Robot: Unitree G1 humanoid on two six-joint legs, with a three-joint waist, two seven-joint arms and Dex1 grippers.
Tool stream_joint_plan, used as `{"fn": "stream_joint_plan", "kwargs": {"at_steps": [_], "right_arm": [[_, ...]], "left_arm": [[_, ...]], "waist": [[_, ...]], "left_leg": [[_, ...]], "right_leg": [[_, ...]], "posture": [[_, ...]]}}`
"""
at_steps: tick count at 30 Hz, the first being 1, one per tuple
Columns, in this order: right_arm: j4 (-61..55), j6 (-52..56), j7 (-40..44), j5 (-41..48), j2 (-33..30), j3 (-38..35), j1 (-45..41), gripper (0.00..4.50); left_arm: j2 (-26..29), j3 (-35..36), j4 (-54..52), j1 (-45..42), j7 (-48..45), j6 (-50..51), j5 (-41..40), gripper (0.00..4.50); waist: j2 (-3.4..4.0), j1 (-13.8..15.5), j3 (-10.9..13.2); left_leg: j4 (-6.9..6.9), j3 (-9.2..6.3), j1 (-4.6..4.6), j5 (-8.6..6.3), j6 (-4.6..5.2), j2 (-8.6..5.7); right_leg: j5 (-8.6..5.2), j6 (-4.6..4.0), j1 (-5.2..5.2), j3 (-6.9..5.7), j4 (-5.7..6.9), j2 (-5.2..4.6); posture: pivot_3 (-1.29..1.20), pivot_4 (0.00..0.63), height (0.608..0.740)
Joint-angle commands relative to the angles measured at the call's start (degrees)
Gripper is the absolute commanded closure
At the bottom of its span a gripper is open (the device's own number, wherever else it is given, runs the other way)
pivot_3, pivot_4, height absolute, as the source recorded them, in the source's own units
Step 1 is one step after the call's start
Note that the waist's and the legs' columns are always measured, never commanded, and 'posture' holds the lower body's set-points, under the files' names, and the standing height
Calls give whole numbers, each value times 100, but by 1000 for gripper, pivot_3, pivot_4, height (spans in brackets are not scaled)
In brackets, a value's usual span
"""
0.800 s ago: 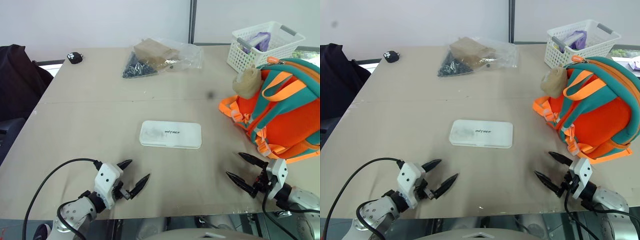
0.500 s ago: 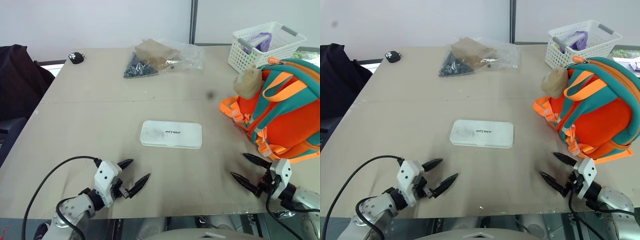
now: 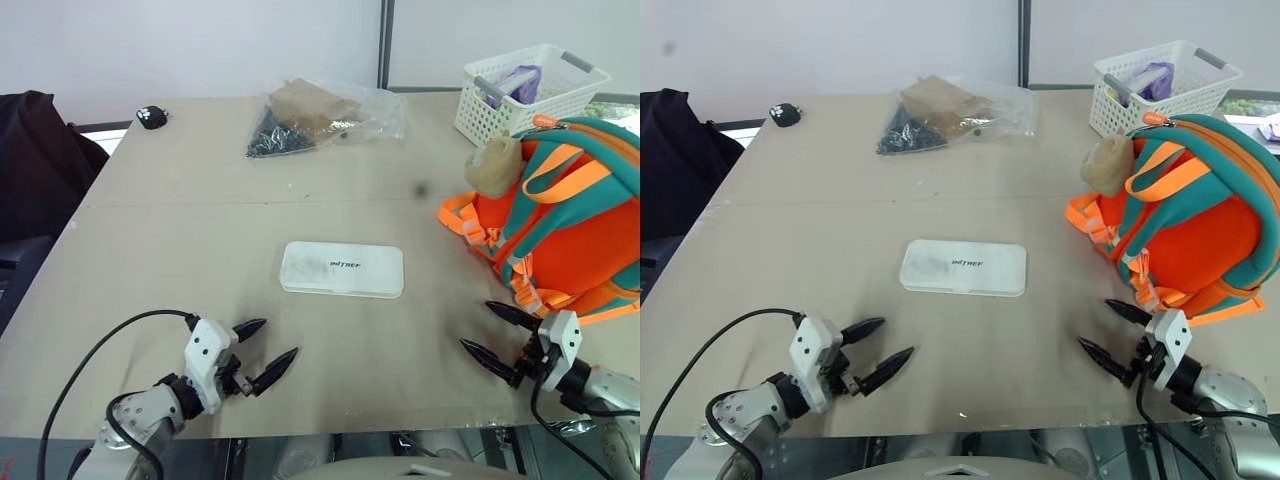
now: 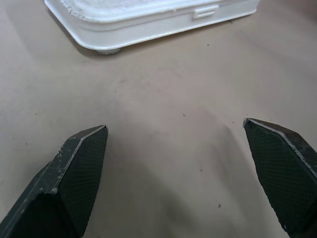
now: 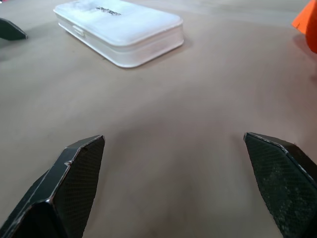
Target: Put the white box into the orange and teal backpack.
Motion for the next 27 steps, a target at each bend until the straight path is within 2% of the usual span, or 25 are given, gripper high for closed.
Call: {"fn": "stream_joint_plan", "kwargs": {"at_steps": [1,4,7,9,10,16,17,20,22,27], "right_arm": [[-305,-11,-278,-261,-12,110,-275,53],[-340,-100,-514,-716,39,430,-728,53],[-316,-71,-836,-1172,94,698,-1088,53],[-390,43,-972,-1135,246,827,-1270,1035],[-406,24,-1063,-1214,307,893,-1352,1205],[-276,78,-2141,-2210,613,1053,-1760,4131],[-260,87,-2217,-2277,635,1061,-1789,4425],[5,-2,-2565,-2799,616,1173,-1829,4425],[216,-123,-2635,-3020,596,1299,-1850,4425],[435,-269,-2686,-3397,570,1637,-1980,4425]], "left_arm": [[528,329,300,-203,-377,254,-62,9],[1071,697,847,-1108,-1077,1595,-1469,9],[1378,653,1578,-2021,-1595,2434,-2030,9],[1516,393,2203,-2751,-1849,2858,-2041,0],[1573,221,2542,-3130,-1937,3108,-1996,0],[1667,-1114,4091,-5018,-2643,4313,-1418,0],[1643,-1235,4226,-5182,-2706,4358,-1334,0],[1227,-1528,4868,-6085,-2631,5149,-1293,0],[1044,-1788,5024,-6482,-2713,5667,-1287,0],[709,-2375,5467,-6868,-2492,5784,-700,0]], "waist": [[1,-18,1],[-7,-35,8],[-13,-36,12],[-14,-40,12],[-15,-40,12],[-34,-57,15],[-34,-56,15],[-33,-35,11],[-33,-1,10],[-31,-57,-5]], "left_leg": [[0,1,0,0,0,0],[3,4,4,1,0,-2],[13,-4,0,2,-2,-9],[12,-10,-4,3,-4,-18],[11,-9,-7,4,-5,-19],[11,-15,-20,18,-31,-49],[10,-15,-35,19,-32,-49],[20,-17,-87,21,-35,-54],[45,-42,-106,22,-37,-60],[69,-53,-101,22,-36,-66]], "right_leg": [[0,0,0,1,2,0],[0,0,-3,-3,10,2],[2,1,-25,-37,26,12],[27,-2,-29,-41,26,16],[28,-2,-32,-40,25,15],[30,0,-45,-37,26,2],[30,0,-62,-33,28,1],[31,0,-116,-32,44,-6],[31,0,-118,-55,49,-9],[32,0,-101,-56,56,-9]], "posture": [[0,150,725],[0,150,725],[0,150,725],[0,150,725],[0,150,725],[0,150,725],[0,150,725],[0,150,725],[0,150,725],[0,150,725]]}}
